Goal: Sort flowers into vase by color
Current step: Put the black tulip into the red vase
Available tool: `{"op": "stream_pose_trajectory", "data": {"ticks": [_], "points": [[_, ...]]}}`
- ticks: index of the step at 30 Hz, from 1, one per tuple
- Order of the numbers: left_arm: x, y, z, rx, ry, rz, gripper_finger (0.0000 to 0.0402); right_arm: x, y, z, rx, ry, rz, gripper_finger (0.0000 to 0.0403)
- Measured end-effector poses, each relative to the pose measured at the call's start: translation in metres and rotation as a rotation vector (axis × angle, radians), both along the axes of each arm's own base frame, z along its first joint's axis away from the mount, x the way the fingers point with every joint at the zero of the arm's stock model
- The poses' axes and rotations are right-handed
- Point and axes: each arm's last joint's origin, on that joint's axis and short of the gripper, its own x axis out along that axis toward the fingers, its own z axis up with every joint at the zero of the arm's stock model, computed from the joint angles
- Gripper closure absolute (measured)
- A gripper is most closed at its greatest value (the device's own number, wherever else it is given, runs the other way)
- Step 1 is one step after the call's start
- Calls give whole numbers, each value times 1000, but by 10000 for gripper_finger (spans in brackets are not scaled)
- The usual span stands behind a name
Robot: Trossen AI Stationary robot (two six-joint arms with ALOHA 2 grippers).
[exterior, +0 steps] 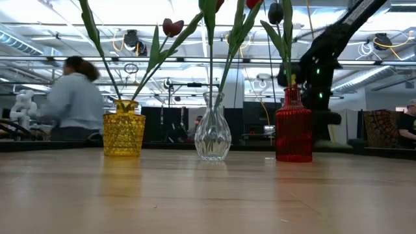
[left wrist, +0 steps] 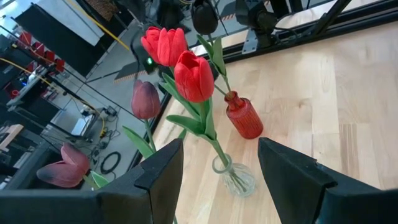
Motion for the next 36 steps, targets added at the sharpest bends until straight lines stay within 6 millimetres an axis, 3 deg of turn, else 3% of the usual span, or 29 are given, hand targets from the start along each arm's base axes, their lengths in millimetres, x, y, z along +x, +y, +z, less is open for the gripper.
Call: {"op": "stream_pose_trajectory", "data": {"ticks": [7,12,19,24,29,36], "points": [[0,0,0,1,0,1,188,-18,23,59,-116,-237,-111,402],[0,0,0,0,-5,3,188,-33,47,108,-184,-586,-145,402],[4,-2,4,4,-39,-6,188,-56,87,163,-270,-1023,-61,403],[8,-6,9,11,-67,-35,188,-67,107,184,-255,-1234,-1,403],[12,-9,14,41,-92,-63,188,-66,124,201,-134,-1430,125,403],[25,-5,25,41,-184,-24,188,-58,145,217,-64,-1479,310,402]]}}
